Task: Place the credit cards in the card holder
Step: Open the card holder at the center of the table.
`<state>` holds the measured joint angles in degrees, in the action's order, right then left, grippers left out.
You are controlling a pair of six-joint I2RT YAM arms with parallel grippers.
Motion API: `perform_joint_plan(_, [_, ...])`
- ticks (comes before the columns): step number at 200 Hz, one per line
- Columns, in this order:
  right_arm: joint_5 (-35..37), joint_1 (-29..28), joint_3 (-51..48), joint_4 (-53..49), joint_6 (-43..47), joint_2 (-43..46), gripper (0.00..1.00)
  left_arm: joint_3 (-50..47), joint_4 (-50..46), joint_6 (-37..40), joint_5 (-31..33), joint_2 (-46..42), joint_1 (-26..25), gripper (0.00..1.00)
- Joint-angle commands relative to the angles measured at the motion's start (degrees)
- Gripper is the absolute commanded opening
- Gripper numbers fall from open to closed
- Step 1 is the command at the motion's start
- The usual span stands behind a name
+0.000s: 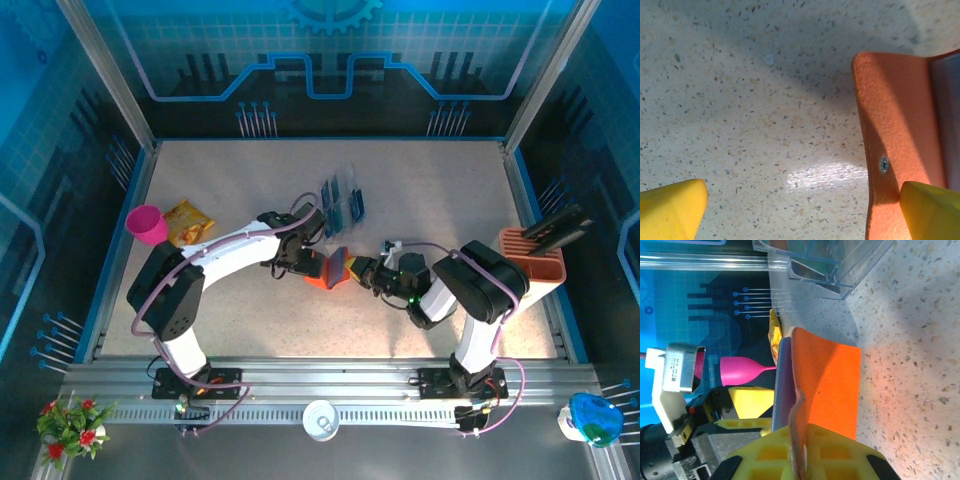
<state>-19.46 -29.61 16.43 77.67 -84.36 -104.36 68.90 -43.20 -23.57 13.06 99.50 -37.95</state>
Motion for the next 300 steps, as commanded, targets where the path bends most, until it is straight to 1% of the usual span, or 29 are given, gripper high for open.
perform_joint_plan(1, [1.36, -0.46, -0.47, 2.14, 1.72, -1.02, 0.12, -1.81, 0.34, 1.03, 1.87, 1.2, -0.34, 0.99])
perform_joint_plan(17, [1.38, -0.37, -0.53, 0.93, 2.23, -0.95, 0.26, -2.33, 0.75, 0.73, 2.27, 1.55, -0.36, 0.99])
perform_joint_plan(31, [1.16, 0.1, -0.66, -0.81, 2.89, -0.27, 0.33, -2.56, 1.09, 0.5, 2.72, 1.64, -0.32, 0.99])
perform_joint_plan(48, [0.81, 0.87, -0.89, -4.07, 4.21, 1.83, 0.38, -2.33, 1.32, 0.53, 2.96, 1.59, -0.34, 0.99])
perform_joint_plan(71, [-0.45, 2.34, -0.69, -12.41, 7.13, 7.3, 0.42, -1.77, 1.45, 0.54, 3.04, 1.82, -0.31, 0.99])
perform_joint_plan(102, [-0.62, 5.38, -0.52, -29.88, 12.41, 18.22, 0.45, -1.08, 1.6, 0.37, 3.16, 1.72, -0.45, 0.99])
perform_joint_plan(122, [-0.04, 7.52, 0.48, -44.0, 16.44, 26.33, 0.45, -0.64, 1.75, 0.32, 2.98, 1.88, -0.43, 0.99])
perform_joint_plan(137, [1.13, 7.98, 3.68, -57.2, 21.45, 32.34, 0.45, -0.27, 1.75, 0.43, 2.71, 1.93, -0.43, 0.99])
perform_joint_plan(158, [1.54, 7.9, 8.9, -69.61, 27.72, 36.27, 0.44, -0.43, 2.05, 0.54, 2.59, 1.9, -0.4, 0.99])
perform_joint_plan(178, [0.79, 7.36, 13.1, -75.26, 32.21, 36.04, 0.41, -0.74, 2.41, 0.71, 2.42, 2.17, -0.44, 0.99])
perform_joint_plan(188, [0.68, 6.7, 14.93, -77.08, 33.79, 35.2, 0.38, -0.87, 2.61, 0.76, 2.49, 2.26, -0.45, 0.99])
perform_joint_plan(207, [1.37, 4.36, 18.4, -79.38, 36.32, 32.84, 0.3, -1.3, 2.94, 0.59, 2.45, 2.47, -0.46, 0.99])
perform_joint_plan(229, [2.08, 1.32, 21.84, -79.98, 37.56, 29.24, 0.25, -1.7, 3.27, 0.2, 2.45, 2.43, -0.49, 0.99])
perform_joint_plan(262, [2.16, -1.43, 25.59, -78.43, 37.99, 22.64, 0.21, -1.58, 2.83, -0.57, 2.7, 2.75, -0.46, 0.99])
perform_joint_plan(300, [2.54, -1.87, 27.55, -77.94, 40.75, 17.03, 0.2, -2.05, 2.13, -2.64, 3.82, 2.88, -0.52, 0.99])
